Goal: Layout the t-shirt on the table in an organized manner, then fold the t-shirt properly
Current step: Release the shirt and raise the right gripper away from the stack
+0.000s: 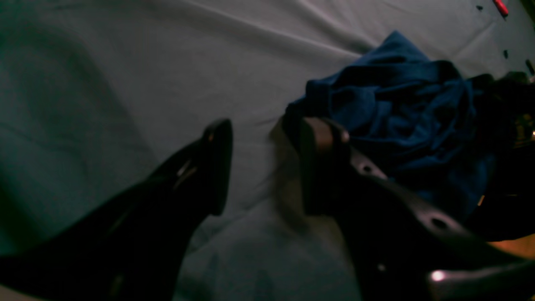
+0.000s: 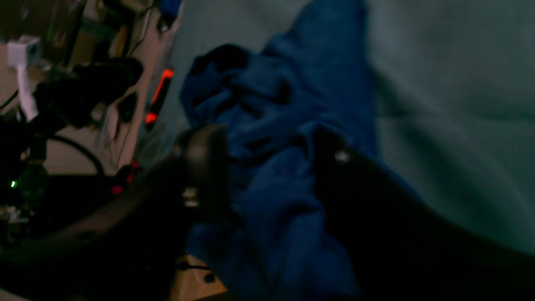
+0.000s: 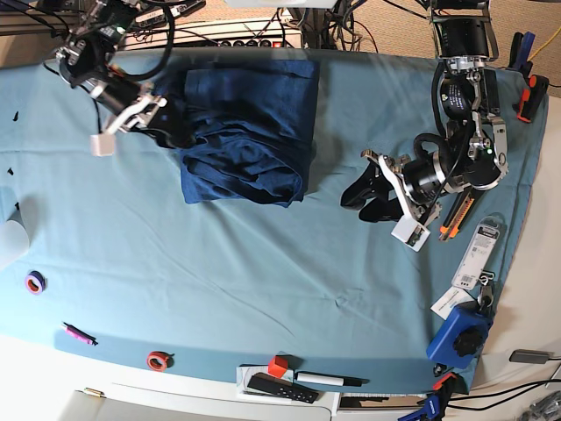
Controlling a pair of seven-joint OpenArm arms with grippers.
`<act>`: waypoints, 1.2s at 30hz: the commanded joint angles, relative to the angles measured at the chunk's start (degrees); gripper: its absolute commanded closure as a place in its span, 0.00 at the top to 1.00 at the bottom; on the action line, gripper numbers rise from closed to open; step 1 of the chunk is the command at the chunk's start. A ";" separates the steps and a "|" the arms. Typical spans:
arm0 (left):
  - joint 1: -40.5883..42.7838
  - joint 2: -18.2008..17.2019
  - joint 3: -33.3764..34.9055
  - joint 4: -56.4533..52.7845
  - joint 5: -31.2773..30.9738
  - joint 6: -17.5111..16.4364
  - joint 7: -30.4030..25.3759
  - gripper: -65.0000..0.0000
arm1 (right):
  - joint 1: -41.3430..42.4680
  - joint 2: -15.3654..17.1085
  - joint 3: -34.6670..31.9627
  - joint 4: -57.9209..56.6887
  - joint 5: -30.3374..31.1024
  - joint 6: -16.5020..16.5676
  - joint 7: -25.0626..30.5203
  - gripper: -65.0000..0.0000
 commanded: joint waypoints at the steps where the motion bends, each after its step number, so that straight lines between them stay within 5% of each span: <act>1: -0.92 -0.26 -0.15 0.92 -1.44 -0.37 -1.27 0.40 | 0.35 0.63 -0.94 0.85 1.77 0.12 0.99 0.23; 3: -0.92 -0.26 -0.15 0.87 -1.44 -0.37 -1.27 0.40 | 0.33 0.63 -2.95 0.85 2.47 0.12 0.99 0.01; 4: -0.92 -0.26 -0.15 0.87 -1.44 -0.37 -1.27 0.40 | 0.33 0.63 -3.85 0.85 3.08 0.12 0.99 0.00; 15: -0.92 -0.26 -0.15 0.87 -1.44 -0.37 -1.29 0.40 | 0.33 0.66 -13.38 0.85 12.22 0.12 0.99 0.00; 33: -0.92 -0.28 -0.15 0.76 -1.44 -0.39 -1.27 0.40 | 0.00 0.98 -26.34 0.90 12.61 0.12 0.99 0.00; 36: -0.92 -0.28 -0.15 0.76 -1.44 -0.39 -1.27 0.40 | -0.07 1.97 -26.34 0.92 12.61 0.12 0.99 0.11</act>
